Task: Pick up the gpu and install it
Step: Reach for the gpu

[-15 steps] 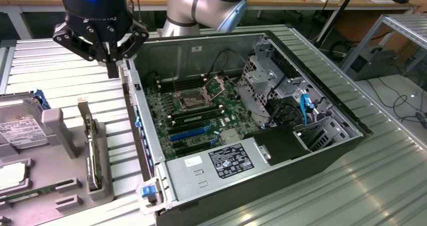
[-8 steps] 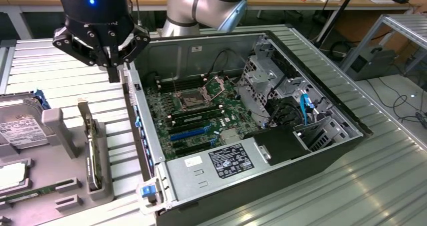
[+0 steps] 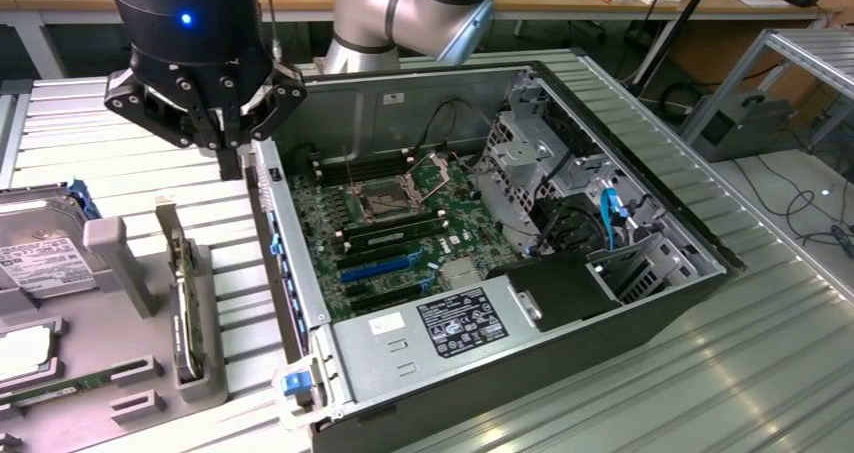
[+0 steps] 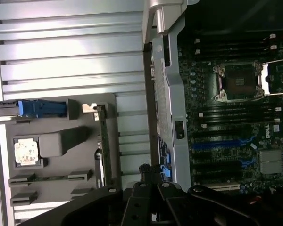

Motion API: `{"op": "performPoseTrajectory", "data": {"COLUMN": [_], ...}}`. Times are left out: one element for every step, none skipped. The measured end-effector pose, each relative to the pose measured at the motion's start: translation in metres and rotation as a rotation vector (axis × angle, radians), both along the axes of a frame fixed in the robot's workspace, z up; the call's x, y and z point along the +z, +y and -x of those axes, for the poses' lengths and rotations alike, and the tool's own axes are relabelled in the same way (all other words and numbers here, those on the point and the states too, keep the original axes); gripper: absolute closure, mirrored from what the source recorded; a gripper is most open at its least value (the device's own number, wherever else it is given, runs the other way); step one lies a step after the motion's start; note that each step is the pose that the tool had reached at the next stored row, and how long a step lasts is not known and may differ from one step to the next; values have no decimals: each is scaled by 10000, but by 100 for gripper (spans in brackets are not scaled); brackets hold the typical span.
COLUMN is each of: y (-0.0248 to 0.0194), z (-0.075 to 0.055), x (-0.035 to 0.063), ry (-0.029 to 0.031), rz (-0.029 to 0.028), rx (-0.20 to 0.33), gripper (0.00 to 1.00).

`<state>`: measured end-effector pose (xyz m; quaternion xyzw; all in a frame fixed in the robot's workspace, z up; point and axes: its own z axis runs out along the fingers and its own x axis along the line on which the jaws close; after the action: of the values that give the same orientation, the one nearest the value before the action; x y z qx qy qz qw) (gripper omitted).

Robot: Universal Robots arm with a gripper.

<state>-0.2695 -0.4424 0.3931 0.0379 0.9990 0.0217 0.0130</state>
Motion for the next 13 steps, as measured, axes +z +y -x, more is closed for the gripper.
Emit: {"op": "performPoseTrajectory", "data": {"y": [-20, -42, -58, -69, -82, -102, -119, -139, -173, -191, -219, -234, -245], "z": [0, 0, 0, 0, 0, 0, 0, 0, 0, 0, 0, 0, 0], "x": [0, 0, -1, 0, 0, 0, 0, 0, -1, 0, -1, 0, 0], "ry": [-1, 0, -1, 0, 0, 0, 0, 0, -1, 0, -1, 0, 0], "rz": [0, 0, 0, 1, 0, 1, 0, 0, 0, 0, -1, 1, 1], "rx": [0, 0, 0, -1, 0, -1, 0, -1, 0, 1, 0, 0, 0], "gripper": [89, 89, 89, 89, 89, 89, 89, 89, 89, 89, 89, 89, 89]}}
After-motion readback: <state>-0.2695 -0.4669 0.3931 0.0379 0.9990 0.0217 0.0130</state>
